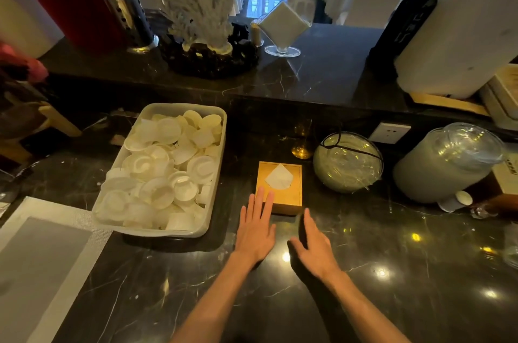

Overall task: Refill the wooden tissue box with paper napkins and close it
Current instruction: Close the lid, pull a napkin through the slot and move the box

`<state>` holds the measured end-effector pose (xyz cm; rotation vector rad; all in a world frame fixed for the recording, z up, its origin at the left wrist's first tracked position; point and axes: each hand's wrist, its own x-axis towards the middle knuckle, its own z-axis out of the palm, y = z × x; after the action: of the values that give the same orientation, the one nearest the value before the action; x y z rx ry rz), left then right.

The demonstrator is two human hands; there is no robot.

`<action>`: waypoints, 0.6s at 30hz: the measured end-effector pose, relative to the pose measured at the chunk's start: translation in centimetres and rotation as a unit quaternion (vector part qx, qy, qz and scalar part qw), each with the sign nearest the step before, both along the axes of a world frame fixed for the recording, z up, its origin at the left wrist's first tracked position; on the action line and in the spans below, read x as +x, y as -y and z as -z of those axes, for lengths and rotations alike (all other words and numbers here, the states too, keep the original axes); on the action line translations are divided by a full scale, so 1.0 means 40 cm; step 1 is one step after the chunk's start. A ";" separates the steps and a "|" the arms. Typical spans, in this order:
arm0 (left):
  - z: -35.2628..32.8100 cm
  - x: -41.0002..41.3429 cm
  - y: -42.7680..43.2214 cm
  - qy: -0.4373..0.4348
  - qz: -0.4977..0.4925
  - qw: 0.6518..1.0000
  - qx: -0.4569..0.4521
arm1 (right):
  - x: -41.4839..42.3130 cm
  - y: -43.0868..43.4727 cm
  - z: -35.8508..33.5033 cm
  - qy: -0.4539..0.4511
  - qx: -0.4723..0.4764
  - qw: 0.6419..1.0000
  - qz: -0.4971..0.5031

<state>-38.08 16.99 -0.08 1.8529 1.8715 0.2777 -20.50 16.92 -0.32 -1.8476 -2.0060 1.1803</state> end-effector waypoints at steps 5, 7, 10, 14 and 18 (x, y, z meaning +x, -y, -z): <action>0.019 0.003 -0.003 0.010 0.001 1.000 0.015 | -0.015 -0.013 -0.015 0.036 0.155 0.985 -0.062; 0.025 0.003 -0.006 0.015 0.002 1.000 0.014 | -0.026 -0.026 -0.014 0.087 0.160 0.978 -0.103; 0.027 0.002 -0.011 0.024 0.002 1.000 0.009 | -0.037 -0.037 -0.007 0.098 0.144 0.979 -0.106; 0.031 -0.013 -0.026 0.035 0.012 0.999 0.009 | -0.042 -0.042 -0.005 0.095 0.141 0.980 -0.106; 0.028 -0.023 -0.048 0.031 0.024 0.999 0.006 | -0.045 -0.059 -0.006 0.097 0.138 0.980 -0.103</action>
<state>-38.99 18.90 -1.19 1.8722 1.7858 0.3261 -22.29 19.29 -0.09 -1.7062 -2.3762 0.7366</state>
